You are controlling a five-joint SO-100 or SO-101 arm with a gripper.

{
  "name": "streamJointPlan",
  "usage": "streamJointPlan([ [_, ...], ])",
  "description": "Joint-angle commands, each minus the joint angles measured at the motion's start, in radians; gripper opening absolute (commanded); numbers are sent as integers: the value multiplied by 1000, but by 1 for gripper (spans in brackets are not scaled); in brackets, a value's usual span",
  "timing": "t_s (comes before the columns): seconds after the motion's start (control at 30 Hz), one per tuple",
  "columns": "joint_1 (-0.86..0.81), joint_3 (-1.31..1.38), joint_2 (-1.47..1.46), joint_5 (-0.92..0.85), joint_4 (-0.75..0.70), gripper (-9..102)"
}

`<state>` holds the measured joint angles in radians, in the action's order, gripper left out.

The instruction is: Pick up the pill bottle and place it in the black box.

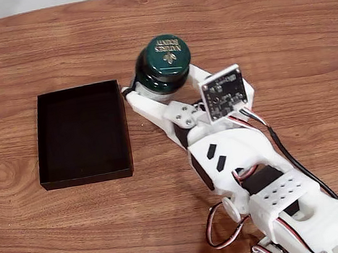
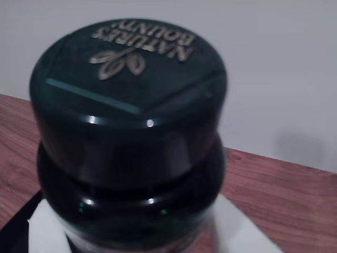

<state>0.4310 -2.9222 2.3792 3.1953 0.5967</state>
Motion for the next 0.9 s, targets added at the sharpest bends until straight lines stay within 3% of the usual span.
streamJointPlan([
  [0.0, 69, 150, 35, 34, 3, 20],
  [0.17, 146, 212, -57, 63, 12, 19],
  [0.53, 267, 310, -353, 120, 184, 19],
  [0.87, 291, 446, -627, 97, 279, 19],
])
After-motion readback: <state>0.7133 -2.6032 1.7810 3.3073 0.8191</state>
